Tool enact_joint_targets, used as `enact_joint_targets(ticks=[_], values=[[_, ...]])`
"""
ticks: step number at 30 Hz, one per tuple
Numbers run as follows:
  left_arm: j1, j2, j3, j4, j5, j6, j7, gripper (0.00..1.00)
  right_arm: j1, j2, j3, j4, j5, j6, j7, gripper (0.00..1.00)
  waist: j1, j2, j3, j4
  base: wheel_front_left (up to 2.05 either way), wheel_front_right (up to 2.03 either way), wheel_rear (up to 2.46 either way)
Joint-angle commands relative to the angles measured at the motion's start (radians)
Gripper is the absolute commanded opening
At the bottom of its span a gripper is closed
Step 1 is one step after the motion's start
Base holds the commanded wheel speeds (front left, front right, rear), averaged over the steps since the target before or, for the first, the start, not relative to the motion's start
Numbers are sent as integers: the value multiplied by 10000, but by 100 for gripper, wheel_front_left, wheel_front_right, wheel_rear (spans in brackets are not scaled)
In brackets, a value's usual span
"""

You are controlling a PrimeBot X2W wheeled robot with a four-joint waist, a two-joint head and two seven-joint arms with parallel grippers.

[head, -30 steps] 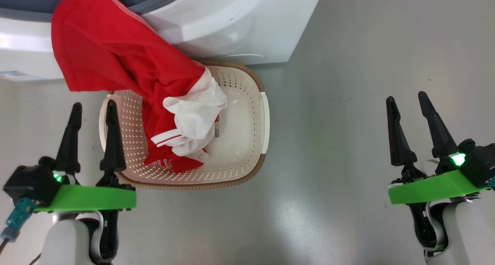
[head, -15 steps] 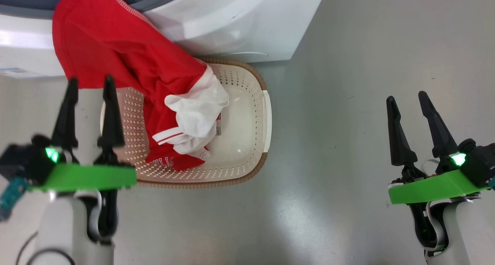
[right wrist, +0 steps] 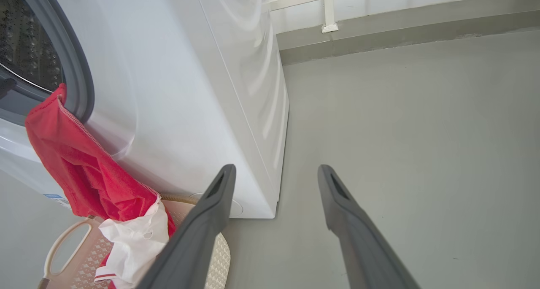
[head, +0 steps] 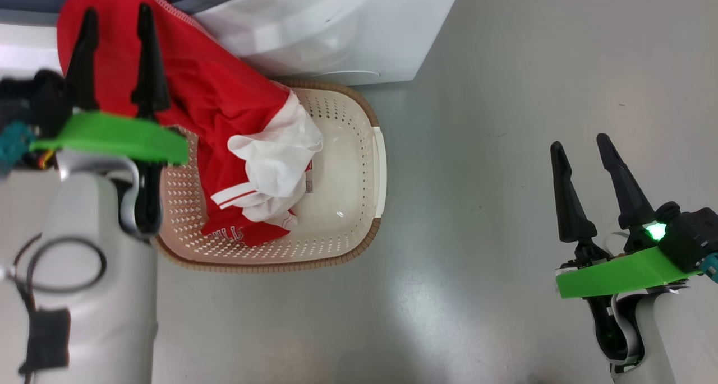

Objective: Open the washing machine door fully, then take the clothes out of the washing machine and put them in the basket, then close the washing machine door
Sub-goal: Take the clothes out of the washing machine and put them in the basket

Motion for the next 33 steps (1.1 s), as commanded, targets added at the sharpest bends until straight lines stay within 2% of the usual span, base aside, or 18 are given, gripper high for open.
enact_joint_targets(ticks=[1, 15, 22, 23, 25, 29, 33], values=[[-391, 331, 266, 317, 136, -54, -44, 100, 77, -4, 244, -212, -34, 63, -63, 100, 0, 0, 46, -33, 0, 0, 0], [-2913, 585, 123, 4235, 597, 254, -44, 100, -60, 26, 318, -263, -38, 63, -63, 100, 0, 0, 351, -202, 0, 0, 0], [-3355, 780, 44, 5024, 730, 342, -44, 100, -103, 63, 284, -276, -28, 63, -63, 100, 0, 0, 413, -307, 0, 0, 0], [-3371, 778, 32, 5069, 740, 342, -44, 93, -100, 67, 273, -280, -30, 63, -63, 100, 0, 0, 415, -307, 0, 0, 0], [-3395, 778, 13, 5144, 758, 343, -44, 55, -96, 74, 255, -281, -32, 63, -63, 100, 0, 0, 418, -308, 0, 0, 0], [-3424, 776, -3, 5251, 772, 354, -44, 31, -130, 88, 261, -279, -35, 63, -63, 100, 0, 0, 418, -307, 0, 0, 0], [-3433, 791, -52, 5290, 829, 394, -44, 15, -166, 97, 262, -281, -40, 63, -63, 100, 0, 0, 413, -312, 0, 0, 0]])
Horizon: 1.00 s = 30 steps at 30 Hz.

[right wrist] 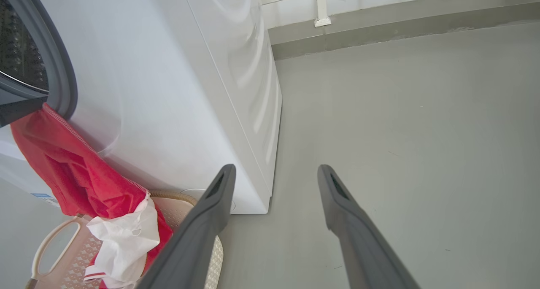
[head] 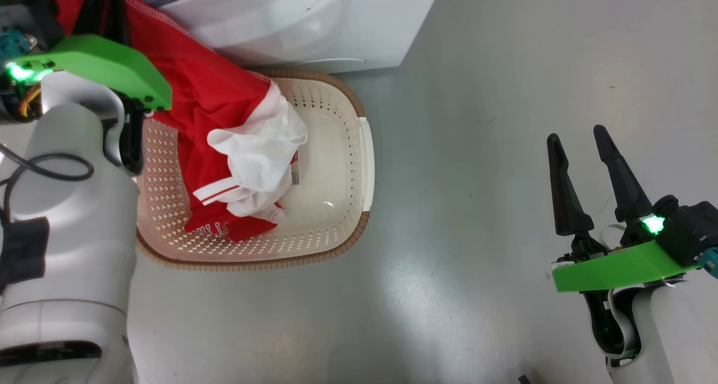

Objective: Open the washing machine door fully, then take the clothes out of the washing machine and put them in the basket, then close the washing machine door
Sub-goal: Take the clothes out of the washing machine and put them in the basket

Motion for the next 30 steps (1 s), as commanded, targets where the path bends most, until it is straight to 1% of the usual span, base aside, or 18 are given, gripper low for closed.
enact_joint_targets(ticks=[1, 2, 3, 6, 18, 22, 27, 30], values=[[74, 473, 56, -91, 135, 108, -36, 6, 25, 22, 195, -234, -43, 63, -63, 100, -1, 0, -8, -2, 0, 0, 0], [85, 472, 63, -119, 129, 108, -36, 1, 24, 23, 190, -230, -45, 63, -63, 100, -1, 0, -16, -2, 0, 0, 0], [104, 469, 68, -150, 124, 106, -36, 0, 27, 25, 184, -224, -47, 63, -63, 100, -1, 0, -27, -2, 0, 0, 0], [190, 448, 86, -309, 100, 77, -36, 0, 43, 31, 171, -206, -51, 63, -63, 100, -1, 0, -56, 2, 0, 0, 0], [1224, 183, 390, -1883, -306, -191, -36, 0, 144, 34, 71, -213, -58, 63, -63, 100, -1, 0, -265, 141, 0, 0, 0], [1986, 82, 410, -2548, -472, -268, -36, 0, 192, 38, 68, -202, -51, 63, -63, 100, -1, 0, -368, 187, 0, 0, 0], [3189, -1, 86, -3199, -805, -329, -36, 0, 220, 42, 75, -217, -40, 63, -63, 100, -1, 0, -420, 220, 0, 0, 0], [3854, -14, -525, -3391, -1295, -342, -36, 0, 204, 41, 85, -223, -38, 63, -63, 100, -1, 0, -394, 208, 0, 0, 0]])
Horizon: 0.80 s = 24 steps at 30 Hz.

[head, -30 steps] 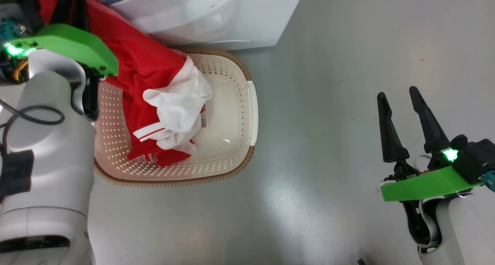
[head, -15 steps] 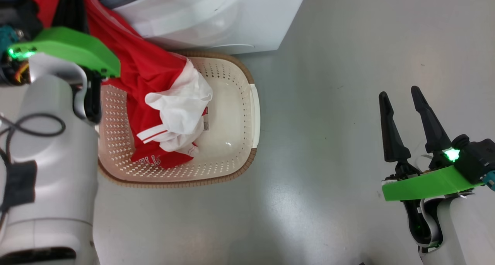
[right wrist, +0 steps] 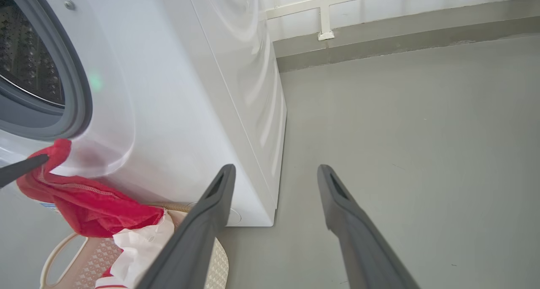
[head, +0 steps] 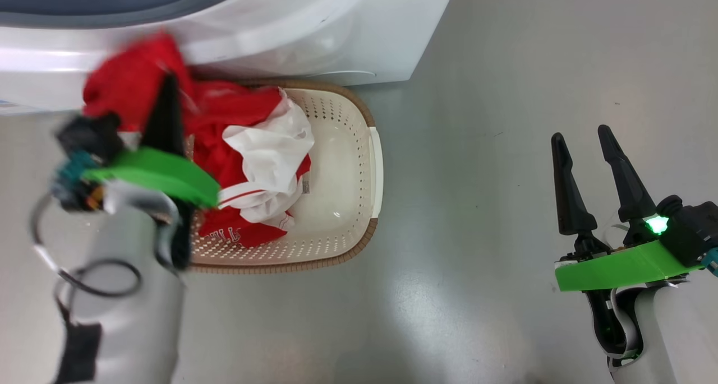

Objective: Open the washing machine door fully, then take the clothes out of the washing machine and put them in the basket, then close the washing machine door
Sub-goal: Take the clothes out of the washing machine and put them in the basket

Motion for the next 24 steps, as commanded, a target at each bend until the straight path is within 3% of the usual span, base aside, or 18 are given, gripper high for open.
enact_joint_targets(ticks=[1, 9, 17, 24], values=[[566, 317, -219, -277, -349, -61, -38, 0, 176, 5, 208, -222, -37, 63, -63, 100, 0, -1, 31, -14, 0, 0, 0], [1306, 314, -2157, 119, -1737, -65, -38, 0, 86, 10, 299, -207, -25, 63, -63, 100, 0, -1, 192, -120, 0, 0, 0], [1021, 313, -4240, 837, -3019, -66, -38, 0, -98, 50, 432, -227, 14, 63, -63, 100, 0, -1, 550, -358, 0, 0, 0], [516, 312, -5463, 1775, -4141, -66, -38, 0, -217, 84, 497, -219, 53, 63, -63, 100, 0, -1, 779, -495, 0, 0, 0]])
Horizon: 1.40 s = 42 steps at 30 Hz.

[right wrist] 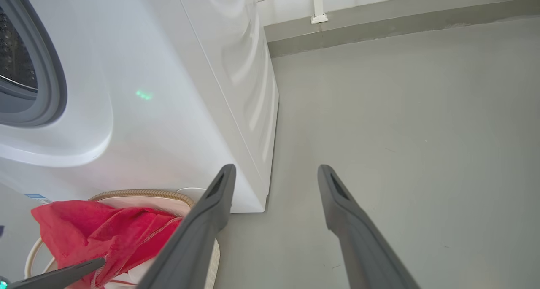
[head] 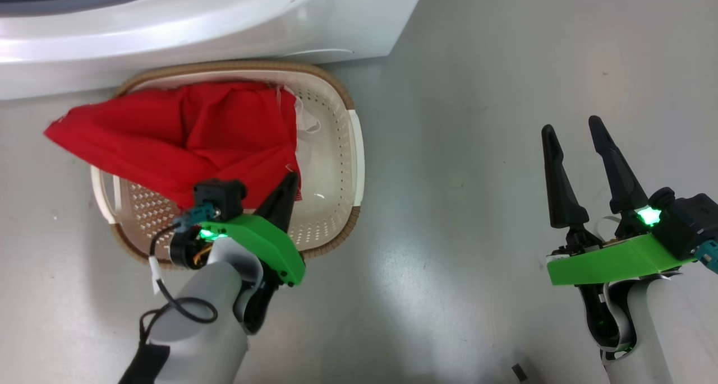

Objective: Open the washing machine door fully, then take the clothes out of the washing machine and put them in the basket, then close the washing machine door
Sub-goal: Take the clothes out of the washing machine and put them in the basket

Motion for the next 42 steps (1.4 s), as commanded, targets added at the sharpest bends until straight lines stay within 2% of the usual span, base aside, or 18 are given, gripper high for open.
enact_joint_targets(ticks=[1, 8, 12, 14, 15, 21, 26, 33, 42], values=[[-96, 264, 110, 180, -115, -57, -49, 0, 41, 36, 273, -221, 42, 63, -63, 100, 0, 0, 81, -47, 0, 0, 0], [-430, 299, 324, 603, -226, -57, -49, 0, 25, 47, 248, -235, 22, 63, -63, 100, 0, 0, 145, -86, 0, 0, 0], [-491, 346, 470, 688, -208, -57, -49, 43, 32, 51, 212, -230, 3, 63, -63, 100, 0, 0, 151, -64, 0, 0, 0], [-480, 357, 563, 687, -185, -57, -49, 91, 27, 53, 198, -223, -7, 63, -63, 100, 0, 0, 132, -33, 0, 0, 0], [-463, 364, 634, 680, -171, -57, -49, 100, 25, 54, 198, -214, -13, 63, -63, 100, 0, 0, 113, -17, 0, 0, 0], [-158, 407, 1002, 607, -162, -57, -49, 100, 47, 58, 196, -133, -14, 63, -63, 100, 0, 0, -216, 55, 0, 0, 0], [236, 503, 1702, 93, 269, -57, -49, 100, 208, 18, 125, -62, -4, 63, -63, 100, 0, 0, -755, 228, 0, 0, 0], [1036, 549, 3035, -1261, 1662, -57, -49, 100, 448, -131, 94, 73, 26, 63, -63, 100, 0, 0, -1700, 446, 0, 0, 0], [2139, 446, 4261, -2880, 3299, -57, -49, 100, 799, -357, 73, 270, 85, 63, -63, 100, 0, 0, -2863, 658, 0, 0, 0]])
